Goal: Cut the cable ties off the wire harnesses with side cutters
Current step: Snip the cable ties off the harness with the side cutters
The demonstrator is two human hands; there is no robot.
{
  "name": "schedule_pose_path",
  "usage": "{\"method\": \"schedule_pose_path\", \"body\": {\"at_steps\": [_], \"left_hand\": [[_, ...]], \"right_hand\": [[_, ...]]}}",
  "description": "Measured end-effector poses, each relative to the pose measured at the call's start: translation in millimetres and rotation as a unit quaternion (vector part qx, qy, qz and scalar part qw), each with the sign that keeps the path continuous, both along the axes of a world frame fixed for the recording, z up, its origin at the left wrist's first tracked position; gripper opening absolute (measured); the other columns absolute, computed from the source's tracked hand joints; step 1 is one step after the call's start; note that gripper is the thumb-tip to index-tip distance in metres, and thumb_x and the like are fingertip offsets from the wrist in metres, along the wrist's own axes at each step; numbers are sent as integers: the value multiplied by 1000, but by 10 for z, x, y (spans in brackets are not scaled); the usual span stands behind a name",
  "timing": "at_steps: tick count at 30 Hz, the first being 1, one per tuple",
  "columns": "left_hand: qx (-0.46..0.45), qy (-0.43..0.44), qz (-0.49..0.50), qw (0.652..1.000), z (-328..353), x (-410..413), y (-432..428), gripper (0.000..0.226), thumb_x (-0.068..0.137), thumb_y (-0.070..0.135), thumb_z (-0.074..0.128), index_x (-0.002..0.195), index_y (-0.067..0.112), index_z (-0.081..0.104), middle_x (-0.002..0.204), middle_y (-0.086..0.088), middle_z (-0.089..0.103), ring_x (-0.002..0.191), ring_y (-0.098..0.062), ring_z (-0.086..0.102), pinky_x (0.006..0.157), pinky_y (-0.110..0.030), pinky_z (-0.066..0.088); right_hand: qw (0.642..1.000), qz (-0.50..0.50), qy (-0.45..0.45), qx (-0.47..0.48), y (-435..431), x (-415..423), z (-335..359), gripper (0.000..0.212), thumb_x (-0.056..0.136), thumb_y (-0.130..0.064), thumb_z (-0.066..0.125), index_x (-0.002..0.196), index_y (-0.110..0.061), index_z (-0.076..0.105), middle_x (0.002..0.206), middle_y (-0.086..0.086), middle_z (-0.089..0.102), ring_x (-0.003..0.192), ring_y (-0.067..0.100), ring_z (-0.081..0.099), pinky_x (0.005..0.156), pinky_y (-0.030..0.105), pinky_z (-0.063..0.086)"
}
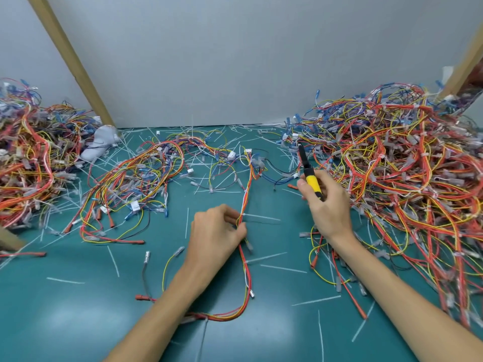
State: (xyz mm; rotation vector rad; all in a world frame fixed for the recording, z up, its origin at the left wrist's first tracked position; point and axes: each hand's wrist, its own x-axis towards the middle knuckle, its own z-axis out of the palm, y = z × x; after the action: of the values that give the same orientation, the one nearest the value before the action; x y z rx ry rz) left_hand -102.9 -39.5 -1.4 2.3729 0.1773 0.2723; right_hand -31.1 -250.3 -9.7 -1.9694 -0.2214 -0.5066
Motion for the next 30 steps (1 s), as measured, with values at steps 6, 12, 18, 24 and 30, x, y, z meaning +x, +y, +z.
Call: {"method": "schedule_pose_path", "body": {"at_steps": [6,12,18,24,30], "left_hand": [[-321,93,-43,941,-44,44,32,5,88,1,65,91,-3,67,72,-10,74,71,-23,74,66,-23,59],[-445,124,-47,886,-19,78,42,14,94,9,62,96,-4,65,79,-12,75,72,-19,74,60,-19,56],[-403,151,-102,897,13,60,75,18,98,17,55,99,1,62,85,-10,76,81,-25,74,57,-26,43],[-390,140,-155,897,21,61,116,21,100,21,51,92,4,61,82,-13,74,74,-26,73,52,-24,44],[-473,122,-187,852,-2,75,182,19,88,27,63,94,10,67,85,-6,72,72,-17,69,61,-19,51]], "right_hand": [[1000,2,4,2,5,6,-3,43,85,-59,53,88,-16,59,75,13,61,71,34,61,66,55,49],[1000,6,0,-6,6,16,-10,31,86,-59,54,88,-28,59,74,7,61,70,30,63,65,53,50],[999,12,-4,-30,9,19,-23,38,87,-60,53,86,-22,59,72,9,61,69,30,64,65,50,50],[997,20,-11,-74,-1,17,-51,34,89,-56,52,85,-22,54,68,5,58,67,22,58,63,40,46],[997,30,-33,-69,15,-18,-16,36,91,-54,47,96,-20,56,82,2,61,79,23,61,74,37,50]]}}
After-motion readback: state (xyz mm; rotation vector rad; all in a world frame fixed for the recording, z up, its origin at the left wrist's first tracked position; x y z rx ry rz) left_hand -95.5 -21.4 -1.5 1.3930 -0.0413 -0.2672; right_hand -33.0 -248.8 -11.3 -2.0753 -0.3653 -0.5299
